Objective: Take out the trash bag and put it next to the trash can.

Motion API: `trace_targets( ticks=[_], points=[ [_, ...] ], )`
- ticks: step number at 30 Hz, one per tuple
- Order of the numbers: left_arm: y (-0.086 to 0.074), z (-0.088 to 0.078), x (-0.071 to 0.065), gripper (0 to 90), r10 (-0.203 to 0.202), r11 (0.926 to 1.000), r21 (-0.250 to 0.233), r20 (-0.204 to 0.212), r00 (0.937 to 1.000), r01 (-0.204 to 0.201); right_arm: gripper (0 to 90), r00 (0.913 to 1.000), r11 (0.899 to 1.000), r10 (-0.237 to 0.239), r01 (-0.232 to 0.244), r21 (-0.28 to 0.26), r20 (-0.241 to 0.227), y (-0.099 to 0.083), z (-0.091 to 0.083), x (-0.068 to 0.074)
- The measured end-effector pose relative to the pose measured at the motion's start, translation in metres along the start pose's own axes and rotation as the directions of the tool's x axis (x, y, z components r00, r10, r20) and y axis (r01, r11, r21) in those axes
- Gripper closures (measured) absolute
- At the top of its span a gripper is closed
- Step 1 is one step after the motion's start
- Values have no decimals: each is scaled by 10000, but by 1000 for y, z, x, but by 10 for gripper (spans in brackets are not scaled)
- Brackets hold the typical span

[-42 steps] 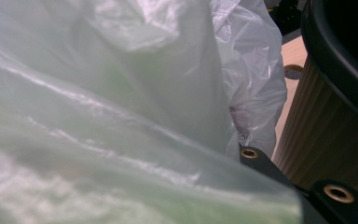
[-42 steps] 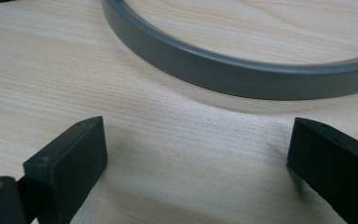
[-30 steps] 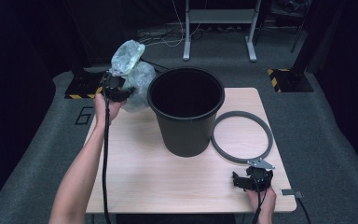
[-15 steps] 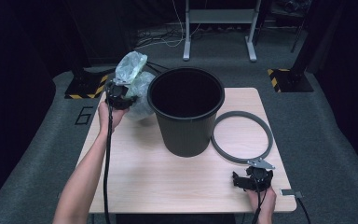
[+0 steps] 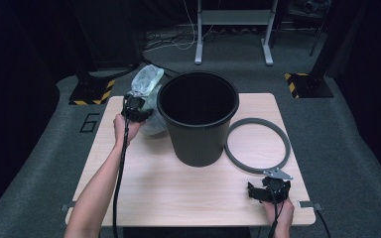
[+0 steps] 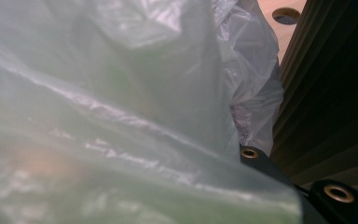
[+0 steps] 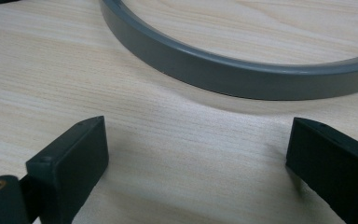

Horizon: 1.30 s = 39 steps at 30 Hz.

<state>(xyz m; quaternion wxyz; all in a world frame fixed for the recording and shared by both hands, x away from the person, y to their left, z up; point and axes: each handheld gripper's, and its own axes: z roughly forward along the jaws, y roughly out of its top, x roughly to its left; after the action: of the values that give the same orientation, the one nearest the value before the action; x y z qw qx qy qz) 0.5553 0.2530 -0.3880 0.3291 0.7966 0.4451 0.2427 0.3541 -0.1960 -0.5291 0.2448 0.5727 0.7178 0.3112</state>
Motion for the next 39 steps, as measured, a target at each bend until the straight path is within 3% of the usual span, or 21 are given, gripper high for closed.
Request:
trace_targets(
  ticks=[6,8,17,22,39],
  points=[
    [-8,16,-4,853,-185,9997,131,132,9997,183,49,10000,10000,19,-18,10,-22,0,0,0],
    [-10,20,-4,853,-167,9997,158,-17,9999,167,49,10000,10000,18,-18,9,-22,0,0,0],
    [-19,31,-8,851,-436,9990,138,74,9990,435,58,10000,10000,-18,18,-17,-38,0,0,0],
    [-22,31,-10,850,-370,9992,149,236,9990,367,59,10000,10000,-18,18,-15,-34,0,0,0],
    [-30,23,-2,793,-855,9962,-124,476,9952,861,68,10000,10000,17,-17,-42,-4,0,0,0]
  ],
)
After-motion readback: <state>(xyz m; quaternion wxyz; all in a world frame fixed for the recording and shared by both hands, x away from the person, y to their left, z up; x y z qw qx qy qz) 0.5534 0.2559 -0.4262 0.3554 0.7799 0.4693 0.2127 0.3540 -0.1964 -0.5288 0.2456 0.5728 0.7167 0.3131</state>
